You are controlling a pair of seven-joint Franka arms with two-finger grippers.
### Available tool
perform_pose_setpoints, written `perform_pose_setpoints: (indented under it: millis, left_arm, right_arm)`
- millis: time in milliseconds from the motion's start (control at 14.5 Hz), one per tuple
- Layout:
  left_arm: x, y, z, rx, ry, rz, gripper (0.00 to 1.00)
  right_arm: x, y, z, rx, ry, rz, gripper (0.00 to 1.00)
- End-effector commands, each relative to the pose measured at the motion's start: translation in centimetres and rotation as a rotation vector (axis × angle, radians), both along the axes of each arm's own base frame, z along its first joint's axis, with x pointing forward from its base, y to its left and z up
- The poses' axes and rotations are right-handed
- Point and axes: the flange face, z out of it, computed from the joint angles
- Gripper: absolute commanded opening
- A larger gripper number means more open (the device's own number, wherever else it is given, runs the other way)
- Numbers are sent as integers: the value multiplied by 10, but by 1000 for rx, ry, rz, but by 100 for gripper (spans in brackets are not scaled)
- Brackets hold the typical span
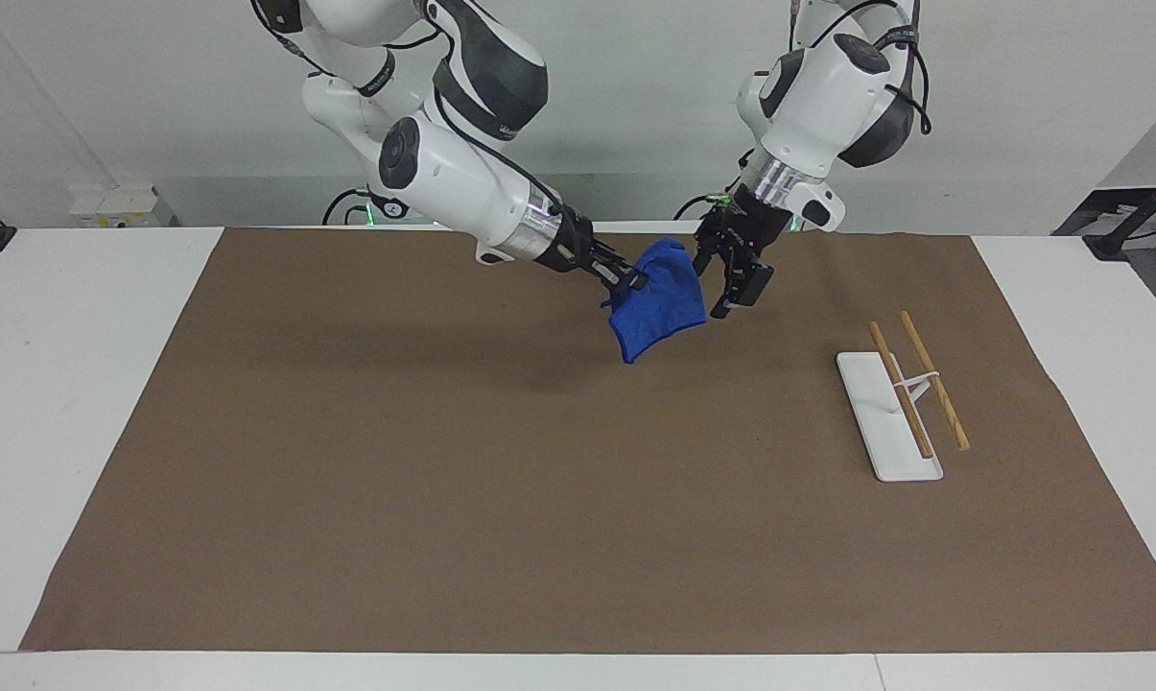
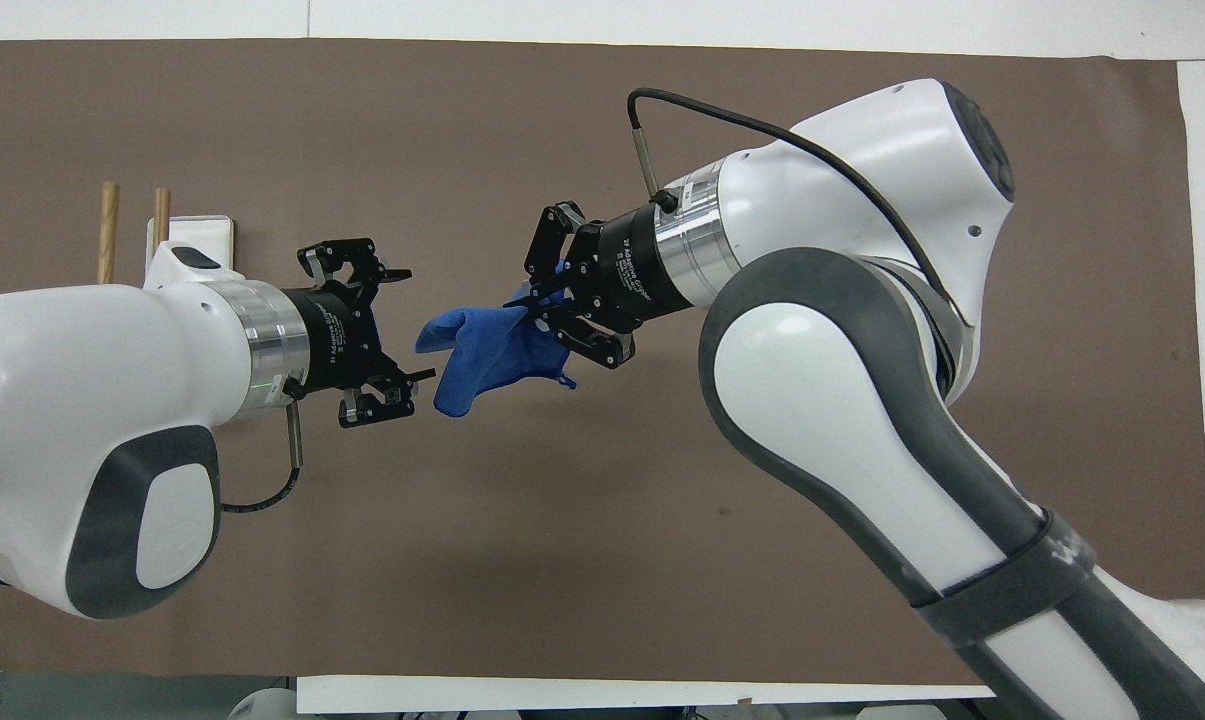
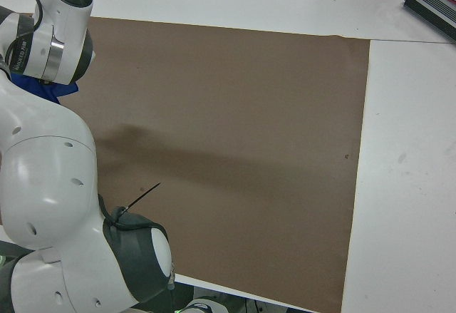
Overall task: Right arm passes towel to left arm to hang
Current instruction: 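Close the left gripper on the towel beside the right gripper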
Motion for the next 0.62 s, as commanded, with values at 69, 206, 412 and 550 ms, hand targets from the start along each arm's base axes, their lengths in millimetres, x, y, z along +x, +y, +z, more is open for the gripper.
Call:
perform_pose_setpoints:
  millis: [69, 206, 412, 550]
  left_arm:
    - [5, -8, -16, -22, 4, 30, 84]
    - [7, -8, -19, -29, 6, 54, 63]
    - [6, -10, -19, -25, 4, 38, 21]
    - [4, -13, -19, -25, 5, 29, 2]
  right_arm:
    - [2, 3, 4, 26, 15, -10, 0]
    - [2, 3, 4, 25, 14, -9, 0]
    - [2, 2, 4, 24, 10, -8, 0]
    - [2, 2, 3, 23, 10, -7, 0]
